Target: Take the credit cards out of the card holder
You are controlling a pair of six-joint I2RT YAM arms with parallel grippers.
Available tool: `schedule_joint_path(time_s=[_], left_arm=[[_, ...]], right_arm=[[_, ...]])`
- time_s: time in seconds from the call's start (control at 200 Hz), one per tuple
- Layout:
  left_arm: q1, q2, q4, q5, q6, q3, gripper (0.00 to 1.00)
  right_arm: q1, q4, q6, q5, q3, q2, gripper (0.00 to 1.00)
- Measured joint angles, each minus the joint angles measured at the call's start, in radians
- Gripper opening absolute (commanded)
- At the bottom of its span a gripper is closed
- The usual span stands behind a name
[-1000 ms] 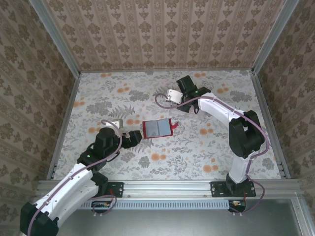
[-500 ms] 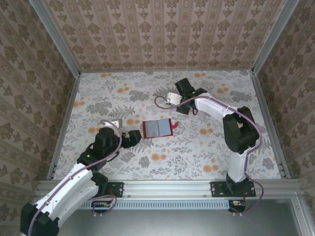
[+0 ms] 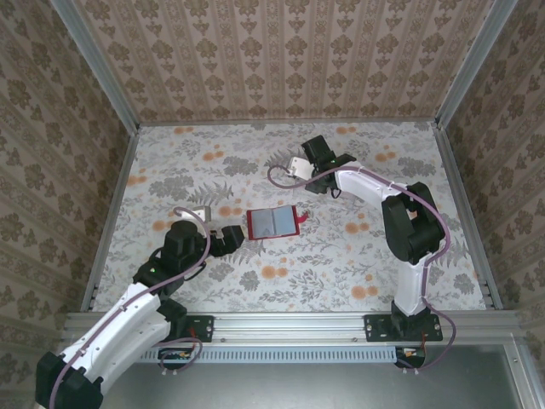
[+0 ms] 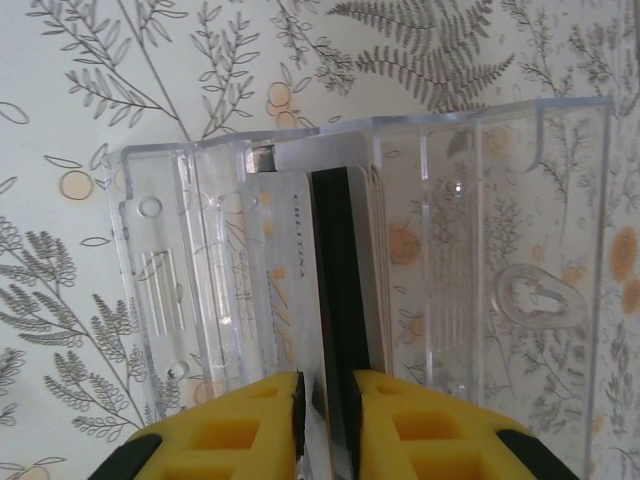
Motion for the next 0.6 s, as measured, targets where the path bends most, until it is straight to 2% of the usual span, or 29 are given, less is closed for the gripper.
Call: schedule_joint_path(time_s=[0.07,0.295,0.6], left_arm=[[0.000,0.000,-0.005,0.000,0.000,0.000,1.00],[0.001,-0.001,-0.007,0.000,0.000,-0.002,1.00],[0.002,-0.001,-0.013,0.000,0.000,-0.007,1.00]], right_arm=[[-0.002,0.008,0.009,0.006,0.000,0.000,0.28],[-0.012,0.026,0.031,0.017,-0.003,0.000,0.28],[-0.023,0.037,0.050,0.019,-0.014,0.000,0.24]])
